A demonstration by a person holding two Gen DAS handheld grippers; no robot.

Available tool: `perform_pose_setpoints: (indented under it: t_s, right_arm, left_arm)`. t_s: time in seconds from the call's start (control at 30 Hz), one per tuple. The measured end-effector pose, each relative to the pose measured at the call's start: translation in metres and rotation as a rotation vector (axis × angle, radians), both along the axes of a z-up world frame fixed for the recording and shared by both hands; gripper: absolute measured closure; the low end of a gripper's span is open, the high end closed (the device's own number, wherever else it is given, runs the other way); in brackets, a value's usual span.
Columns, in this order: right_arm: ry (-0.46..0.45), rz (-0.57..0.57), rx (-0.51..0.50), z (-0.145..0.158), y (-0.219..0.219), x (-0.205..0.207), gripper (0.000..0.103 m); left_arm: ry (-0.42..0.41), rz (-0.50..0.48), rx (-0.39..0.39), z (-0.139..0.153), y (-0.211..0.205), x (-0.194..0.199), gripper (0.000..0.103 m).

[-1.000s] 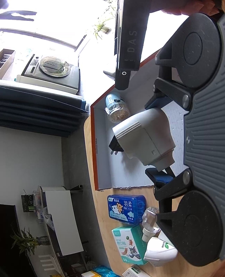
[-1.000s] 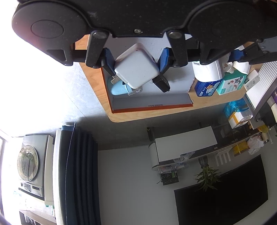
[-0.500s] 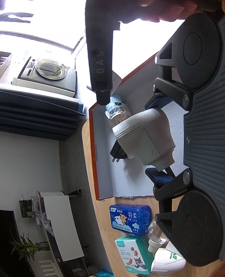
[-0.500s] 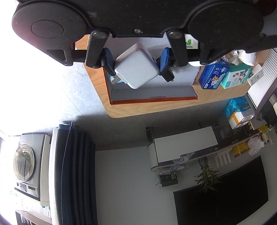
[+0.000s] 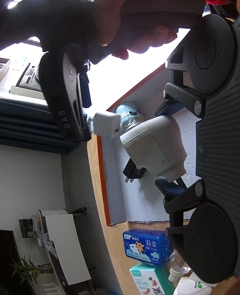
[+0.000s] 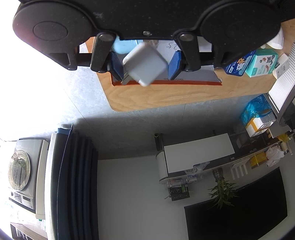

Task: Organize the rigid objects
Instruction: 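Open the right gripper to drop the square charger while the left releases the adapter, then withdraw both grippers from the box toward the remaining items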

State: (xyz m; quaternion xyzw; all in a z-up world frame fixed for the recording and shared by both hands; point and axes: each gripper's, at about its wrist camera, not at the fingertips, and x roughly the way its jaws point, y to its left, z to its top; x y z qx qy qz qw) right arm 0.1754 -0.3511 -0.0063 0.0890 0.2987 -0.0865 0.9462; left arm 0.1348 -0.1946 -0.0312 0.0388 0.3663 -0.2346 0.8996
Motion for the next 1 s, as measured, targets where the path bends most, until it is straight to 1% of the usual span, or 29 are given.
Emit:
perform_pose_setpoints:
  t_s: [0.03,0.1,0.2,0.23,0.3,0.43,0.53,0.7,0.83,1.0]
  right_arm:
    - [-0.009,0.000,-0.001,0.001,-0.002,0.003,0.029]
    - [-0.020,-0.011,-0.011,0.004,-0.003,0.002,0.029]
    - [-0.054,-0.011,0.009,0.011,-0.007,-0.010,0.028]
    - [-0.063,-0.011,0.007,0.013,-0.007,-0.015,0.028]
    - [-0.072,-0.013,-0.014,0.017,-0.006,-0.025,0.028]
    - [-0.098,-0.028,0.006,0.023,-0.007,-0.045,0.027]
    - [-0.112,-0.026,-0.007,0.028,-0.003,-0.058,0.026]
    - [-0.116,-0.028,-0.018,0.030,0.008,-0.076,0.023]
    - [-0.102,-0.031,-0.013,0.025,0.017,-0.086,0.021]
    - [-0.077,-0.013,-0.016,0.019,0.031,-0.093,0.019]
  left_arm:
    - [0.007,-0.004,0.002,-0.002,-0.003,0.002,0.029]
    - [0.017,-0.011,-0.004,-0.004,-0.007,0.004,0.029]
    - [0.032,-0.019,-0.015,-0.007,-0.012,0.005,0.028]
    - [0.027,-0.016,-0.019,-0.005,-0.012,0.004,0.021]
    - [0.005,-0.015,-0.032,-0.001,-0.011,0.001,0.017]
    - [-0.009,0.011,-0.028,0.007,-0.002,-0.005,0.017]
    - [-0.012,0.048,-0.013,0.015,0.006,-0.008,0.017]
    - [-0.022,0.107,0.011,0.028,0.023,-0.012,0.015]
    - [-0.026,0.149,0.029,0.034,0.037,-0.015,0.013]
    - [-0.022,0.192,0.030,0.038,0.053,-0.020,0.013]
